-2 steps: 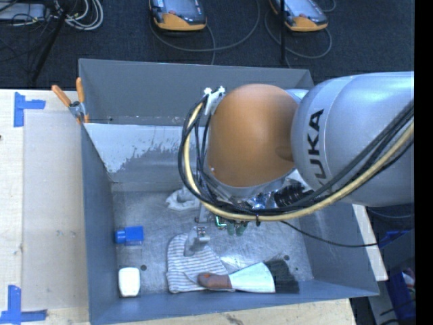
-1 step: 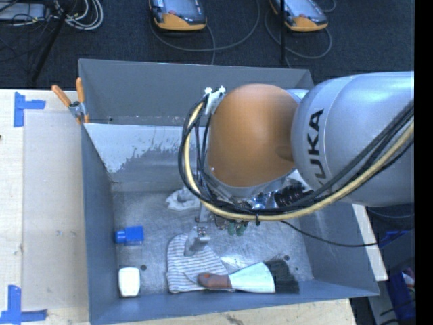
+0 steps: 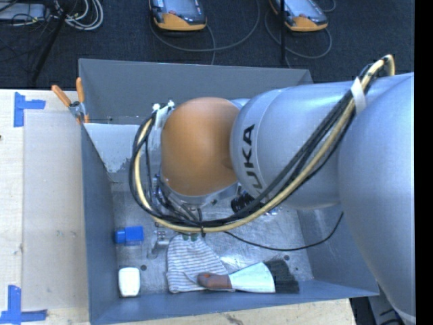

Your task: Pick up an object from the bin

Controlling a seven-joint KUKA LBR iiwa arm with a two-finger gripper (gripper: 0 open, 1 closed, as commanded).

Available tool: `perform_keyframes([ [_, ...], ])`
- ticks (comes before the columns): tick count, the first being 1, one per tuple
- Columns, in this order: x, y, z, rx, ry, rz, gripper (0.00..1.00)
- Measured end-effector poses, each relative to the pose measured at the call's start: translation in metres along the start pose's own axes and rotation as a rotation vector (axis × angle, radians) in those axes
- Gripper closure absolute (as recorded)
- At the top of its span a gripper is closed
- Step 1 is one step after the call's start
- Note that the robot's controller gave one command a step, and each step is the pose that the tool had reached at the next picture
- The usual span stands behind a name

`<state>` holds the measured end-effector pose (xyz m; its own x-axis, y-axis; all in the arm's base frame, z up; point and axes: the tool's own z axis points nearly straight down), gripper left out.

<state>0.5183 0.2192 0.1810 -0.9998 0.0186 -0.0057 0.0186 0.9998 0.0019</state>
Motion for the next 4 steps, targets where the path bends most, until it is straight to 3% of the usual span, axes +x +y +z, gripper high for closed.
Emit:
perform_keyframes([
  [1, -0.027, 0.021, 0.022, 0.002, 0.007, 0.06, 0.0],
  [2, -0.024, 0.026, 0.022, 0.003, 0.007, 0.034, 0.0],
  [3, -0.033, 0.028, 0.096, 0.001, 0.003, -0.11, 0.0],
  [4, -0.032, 0.027, 0.101, 0.001, 0.005, -0.119, 1.0],
])
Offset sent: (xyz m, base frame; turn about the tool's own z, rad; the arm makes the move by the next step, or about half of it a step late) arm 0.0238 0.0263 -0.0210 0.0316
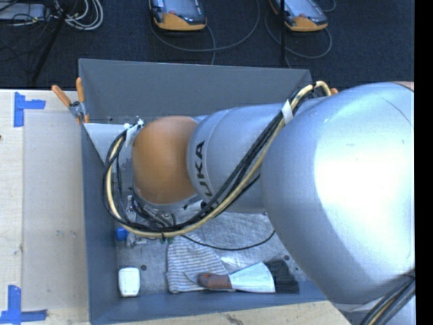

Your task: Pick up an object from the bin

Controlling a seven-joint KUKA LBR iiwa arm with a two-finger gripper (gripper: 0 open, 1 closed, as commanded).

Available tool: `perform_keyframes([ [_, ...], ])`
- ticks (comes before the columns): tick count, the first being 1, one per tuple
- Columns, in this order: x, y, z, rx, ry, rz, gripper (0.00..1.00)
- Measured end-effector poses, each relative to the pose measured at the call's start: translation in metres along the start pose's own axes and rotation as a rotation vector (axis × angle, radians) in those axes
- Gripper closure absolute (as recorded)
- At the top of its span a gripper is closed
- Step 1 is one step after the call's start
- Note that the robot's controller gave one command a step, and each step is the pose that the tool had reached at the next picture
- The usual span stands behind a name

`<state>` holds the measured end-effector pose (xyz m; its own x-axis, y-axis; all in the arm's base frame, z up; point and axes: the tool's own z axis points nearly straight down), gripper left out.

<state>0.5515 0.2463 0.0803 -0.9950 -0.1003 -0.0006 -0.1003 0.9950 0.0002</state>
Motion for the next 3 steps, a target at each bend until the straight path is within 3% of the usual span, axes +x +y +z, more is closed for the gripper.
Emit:
perform_keyframes([
  [3, 0.002, -0.001, -0.011, 0.002, 0.008, 0.001, 1.0],
])
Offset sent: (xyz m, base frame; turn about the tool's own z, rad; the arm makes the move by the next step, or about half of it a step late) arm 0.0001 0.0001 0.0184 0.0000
